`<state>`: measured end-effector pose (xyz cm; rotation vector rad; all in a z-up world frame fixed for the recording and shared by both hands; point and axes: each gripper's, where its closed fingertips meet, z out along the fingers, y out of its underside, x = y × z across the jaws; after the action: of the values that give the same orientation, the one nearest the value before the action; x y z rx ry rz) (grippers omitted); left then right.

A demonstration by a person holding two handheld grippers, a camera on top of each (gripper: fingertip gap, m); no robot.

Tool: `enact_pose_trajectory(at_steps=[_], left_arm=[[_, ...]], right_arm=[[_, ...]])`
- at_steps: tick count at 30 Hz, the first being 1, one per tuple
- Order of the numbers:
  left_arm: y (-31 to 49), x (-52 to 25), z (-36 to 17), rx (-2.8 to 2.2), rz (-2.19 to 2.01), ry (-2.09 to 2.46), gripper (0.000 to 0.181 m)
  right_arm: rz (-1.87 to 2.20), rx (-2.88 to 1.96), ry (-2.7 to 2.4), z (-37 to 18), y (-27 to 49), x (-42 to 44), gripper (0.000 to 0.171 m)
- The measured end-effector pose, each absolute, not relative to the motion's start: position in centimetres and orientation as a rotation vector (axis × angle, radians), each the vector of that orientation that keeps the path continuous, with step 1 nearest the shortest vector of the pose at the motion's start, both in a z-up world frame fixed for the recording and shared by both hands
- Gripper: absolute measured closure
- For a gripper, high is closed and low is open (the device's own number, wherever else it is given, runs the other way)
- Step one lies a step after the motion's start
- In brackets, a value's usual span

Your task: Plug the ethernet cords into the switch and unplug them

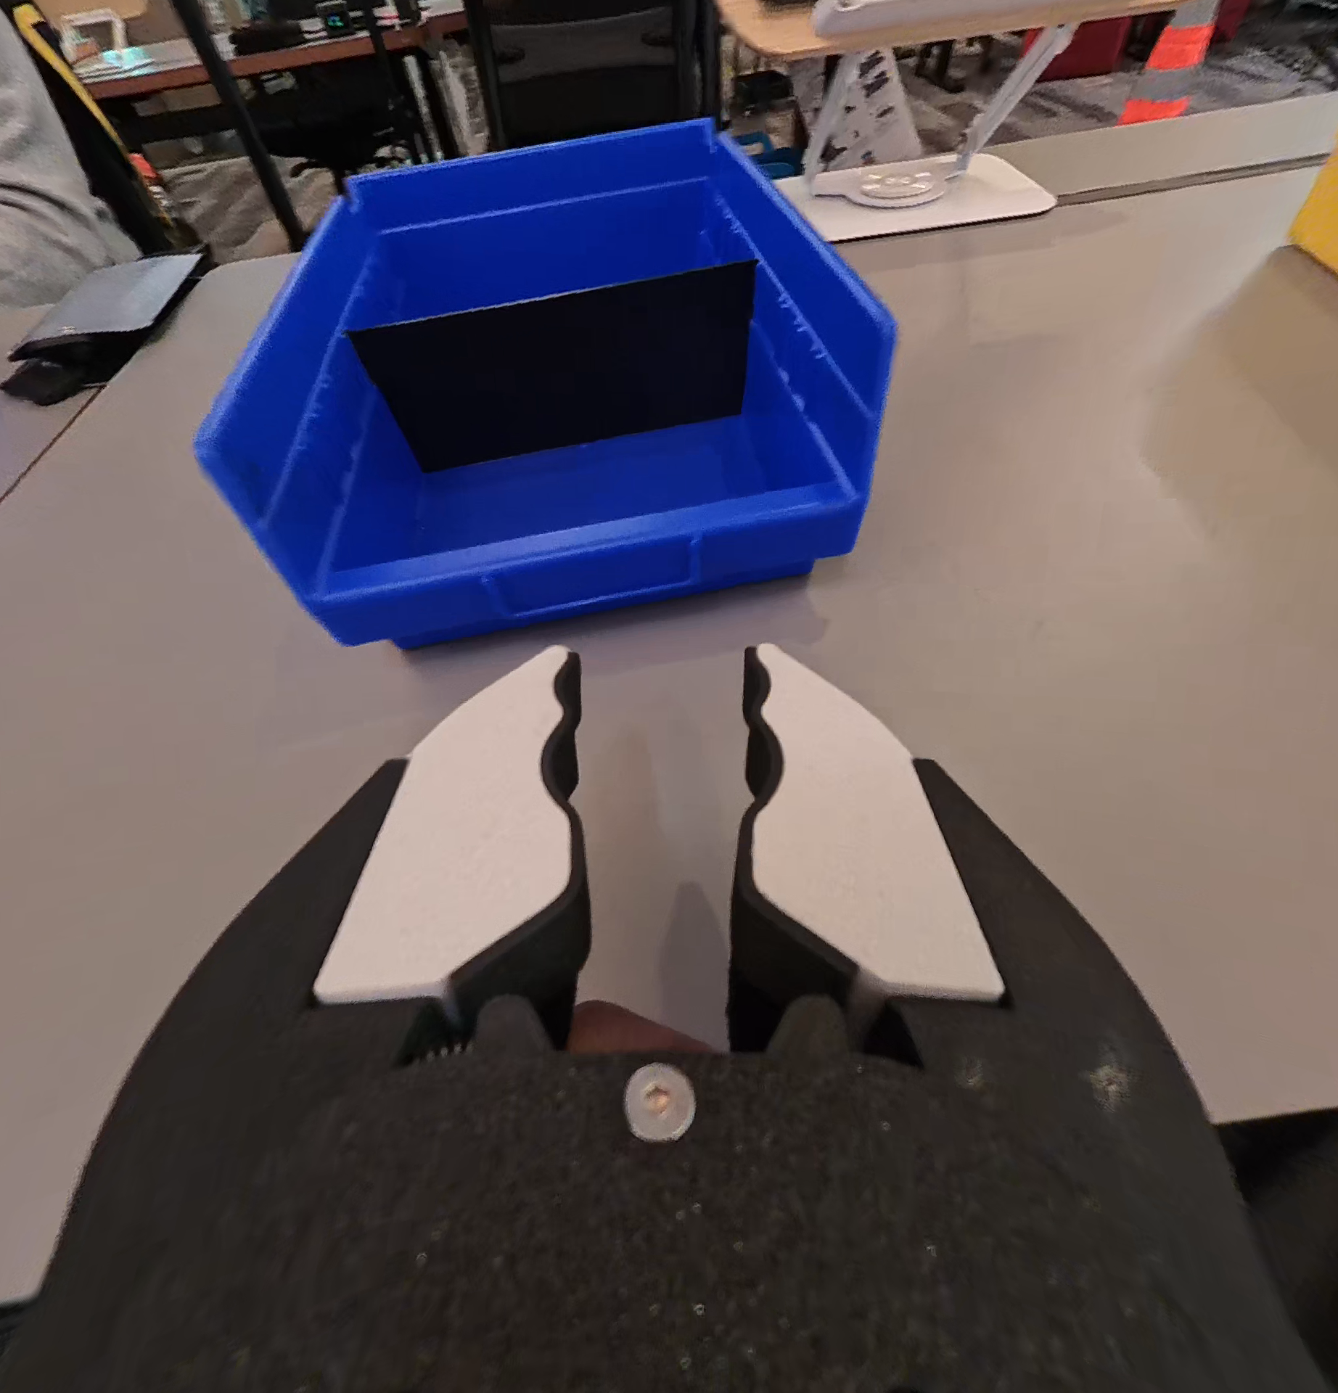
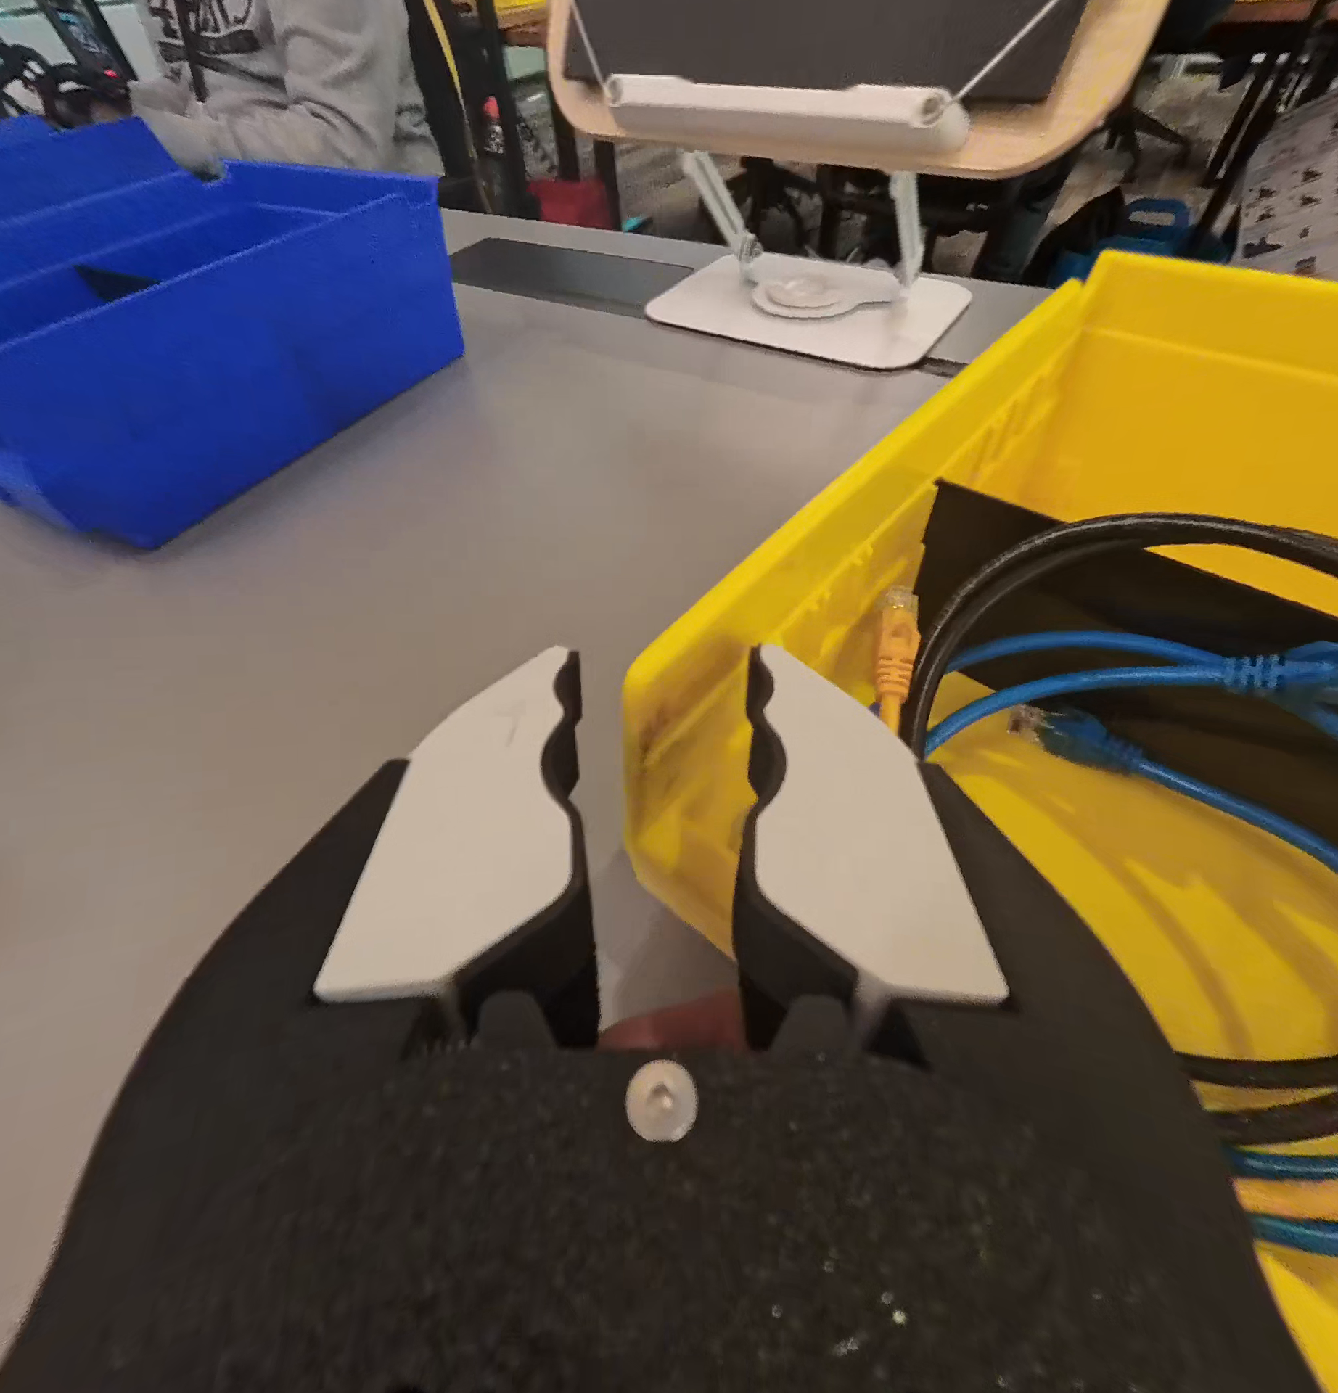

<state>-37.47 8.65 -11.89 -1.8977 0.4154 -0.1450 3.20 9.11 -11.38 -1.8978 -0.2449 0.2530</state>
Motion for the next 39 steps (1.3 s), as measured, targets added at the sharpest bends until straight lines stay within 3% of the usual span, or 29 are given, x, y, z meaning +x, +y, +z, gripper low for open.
enact_pose_trajectory(at_steps=[2,8,15,19,24,28,33,35,39], left_arm=[[8.7,-35.5,-11.8,-1.887,-0.179,0.466,0.139],[7.1,-24.4,-11.0,-1.822,-0.458,0.656,0.147],[2.6,-7.0,-10.3,-1.733,-0.676,0.952,0.125],[3.4,-0.8,-8.1,-1.628,-0.645,0.924,0.129],[6.8,3.4,-10.6,-1.797,-0.560,0.813,0.128],[8.5,4.6,-12.9,-1.904,-0.514,0.735,0.133],[10.0,4.4,-13.1,-1.952,-0.504,0.591,0.173],[10.5,3.9,-13.1,-1.963,-0.450,0.606,0.176],[10.7,1.7,-12.3,-1.945,-0.382,0.598,0.178]], right_arm=[[0.208,-1.885,-0.290,-11.1,8.0,2.1,0.121],[0.009,-1.812,-0.274,-9.5,4.8,3.6,0.125],[-0.386,-1.734,-0.054,-7.3,1.5,13.2,0.117],[-0.389,-1.663,0.065,-5.8,0.0,17.6,0.111],[-0.225,-1.748,0.238,-8.3,0.2,20.4,0.110],[-0.073,-1.878,0.335,-11.5,2.1,20.2,0.119],[-0.074,-1.933,0.520,-12.7,3.1,21.3,0.153],[-0.062,-1.938,0.553,-12.6,3.2,21.6,0.166],[-0.161,-1.954,0.497,-12.0,3.5,19.7,0.167]])
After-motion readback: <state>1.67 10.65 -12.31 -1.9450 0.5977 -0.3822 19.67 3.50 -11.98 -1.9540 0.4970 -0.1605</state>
